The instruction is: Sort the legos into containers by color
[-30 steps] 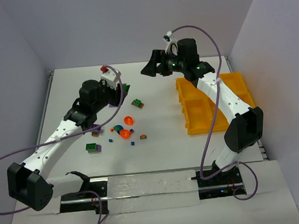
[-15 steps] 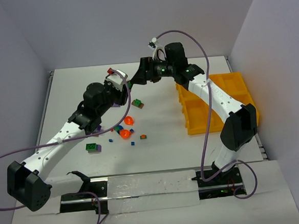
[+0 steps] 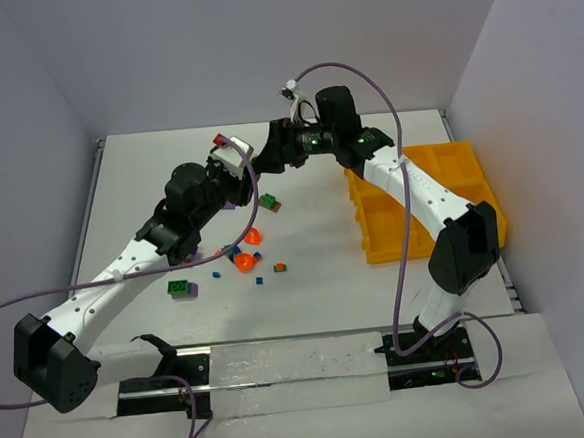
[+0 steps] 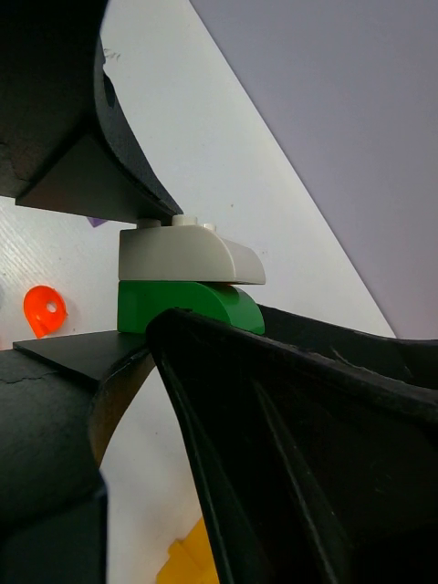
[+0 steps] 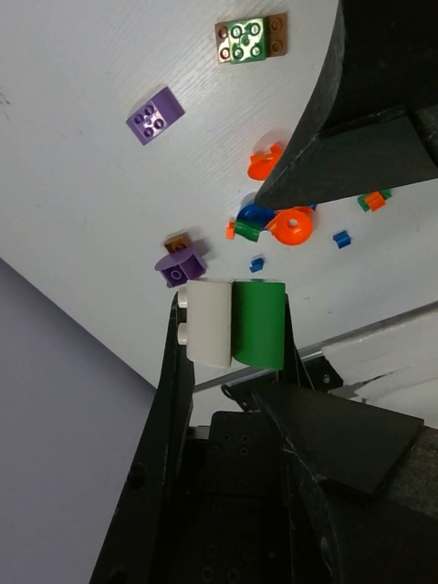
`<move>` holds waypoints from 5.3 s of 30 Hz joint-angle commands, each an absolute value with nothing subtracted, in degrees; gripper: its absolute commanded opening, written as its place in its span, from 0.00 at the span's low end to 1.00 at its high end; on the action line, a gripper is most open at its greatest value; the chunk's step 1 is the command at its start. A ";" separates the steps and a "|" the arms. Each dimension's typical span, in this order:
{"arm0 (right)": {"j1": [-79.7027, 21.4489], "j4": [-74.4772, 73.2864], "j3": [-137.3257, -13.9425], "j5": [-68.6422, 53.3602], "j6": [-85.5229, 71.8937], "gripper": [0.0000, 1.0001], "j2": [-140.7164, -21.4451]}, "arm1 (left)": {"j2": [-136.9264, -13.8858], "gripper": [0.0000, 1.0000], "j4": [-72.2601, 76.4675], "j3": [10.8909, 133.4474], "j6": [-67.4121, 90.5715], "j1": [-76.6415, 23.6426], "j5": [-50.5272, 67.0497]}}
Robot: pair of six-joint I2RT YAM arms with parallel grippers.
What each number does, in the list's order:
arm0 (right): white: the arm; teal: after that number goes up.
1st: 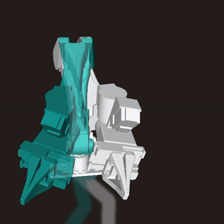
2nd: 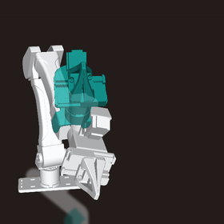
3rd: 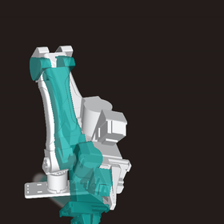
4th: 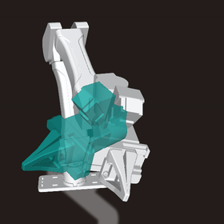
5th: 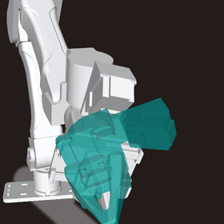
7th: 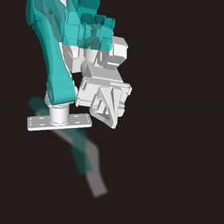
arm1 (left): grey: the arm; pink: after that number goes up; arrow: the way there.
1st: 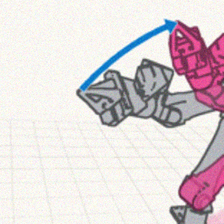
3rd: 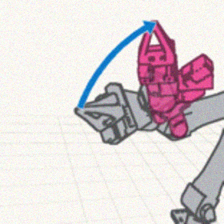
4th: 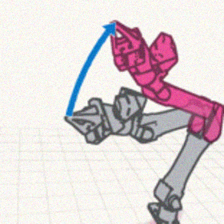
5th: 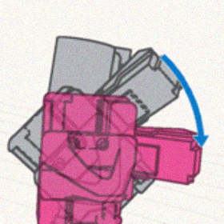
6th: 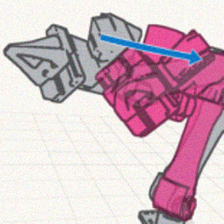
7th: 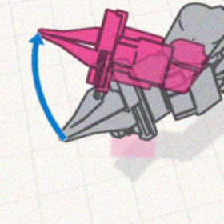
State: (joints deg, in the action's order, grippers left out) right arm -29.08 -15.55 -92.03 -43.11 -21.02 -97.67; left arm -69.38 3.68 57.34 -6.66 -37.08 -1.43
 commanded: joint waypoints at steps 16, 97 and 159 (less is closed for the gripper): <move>-29.97 -10.53 -93.92 -49.18 -22.64 0.00 -99.32 | -67.57 0.93 6.89 58.01 -5.96 -37.95 -1.90; -29.44 -32.31 -97.15 -60.20 16.73 0.00 -94.07 | -84.81 0.17 -15.23 76.54 -3.34 -17.49 75.18; -4.48 -29.09 -92.95 -15.57 17.78 0.72 -99.78 | -80.40 0.02 -12.15 72.77 -5.29 -13.38 49.05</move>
State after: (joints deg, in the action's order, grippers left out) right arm -4.93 -25.83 -87.28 -12.27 21.54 -105.16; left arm -83.09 -12.41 73.26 -1.27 -12.58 49.59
